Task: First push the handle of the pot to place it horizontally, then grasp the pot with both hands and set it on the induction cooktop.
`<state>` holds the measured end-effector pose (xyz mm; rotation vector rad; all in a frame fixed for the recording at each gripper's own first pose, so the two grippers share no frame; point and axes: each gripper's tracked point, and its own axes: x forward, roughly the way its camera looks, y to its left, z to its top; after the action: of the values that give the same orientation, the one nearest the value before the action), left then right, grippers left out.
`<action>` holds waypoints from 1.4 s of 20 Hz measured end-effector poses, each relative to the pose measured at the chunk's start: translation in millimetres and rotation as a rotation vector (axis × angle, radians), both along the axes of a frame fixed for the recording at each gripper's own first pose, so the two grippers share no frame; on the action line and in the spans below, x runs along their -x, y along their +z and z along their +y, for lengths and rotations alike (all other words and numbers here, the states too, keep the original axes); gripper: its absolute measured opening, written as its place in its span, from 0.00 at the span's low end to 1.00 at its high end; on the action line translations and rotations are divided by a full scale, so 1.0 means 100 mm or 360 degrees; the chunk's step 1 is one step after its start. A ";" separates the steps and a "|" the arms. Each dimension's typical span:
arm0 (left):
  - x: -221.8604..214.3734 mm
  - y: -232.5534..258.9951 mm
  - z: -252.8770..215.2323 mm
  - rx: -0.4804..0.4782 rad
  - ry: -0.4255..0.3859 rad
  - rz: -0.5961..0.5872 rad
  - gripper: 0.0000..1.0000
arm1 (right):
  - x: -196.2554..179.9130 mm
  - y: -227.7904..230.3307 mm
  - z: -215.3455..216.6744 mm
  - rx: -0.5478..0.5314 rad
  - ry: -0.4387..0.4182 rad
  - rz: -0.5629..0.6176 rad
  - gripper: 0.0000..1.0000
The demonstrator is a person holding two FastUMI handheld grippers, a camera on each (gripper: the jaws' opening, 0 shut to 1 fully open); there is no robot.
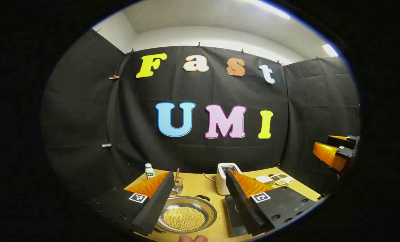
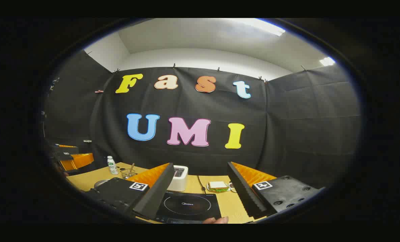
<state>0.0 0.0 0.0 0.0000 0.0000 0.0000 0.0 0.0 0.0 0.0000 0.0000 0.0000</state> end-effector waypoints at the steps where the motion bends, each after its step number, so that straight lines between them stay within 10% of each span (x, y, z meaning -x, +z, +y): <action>1: 0.00 -0.01 0.00 0.0002 0.0003 0.0001 0.96 | 0.02 -0.01 0.00 0.0000 0.0001 0.0004 0.98; 21: 0.05 0.00 -0.05 -0.0004 -0.0031 -0.0016 0.95 | 0.03 0.01 0.03 0.0032 0.0006 0.0021 0.98; 25: 0.10 0.07 -0.04 -0.0031 -0.0096 -0.0043 0.05 | 0.05 0.02 0.04 0.0040 0.0010 0.0022 0.98; 28: 0.12 -0.10 0.01 0.0031 -0.0091 0.0083 0.05 | 0.08 0.03 0.04 0.0056 0.0015 0.0014 0.98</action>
<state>-12.1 1.0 -9.9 -0.0197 0.0523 -0.0569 -8.4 4.4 2.6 -0.0354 0.0091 0.0094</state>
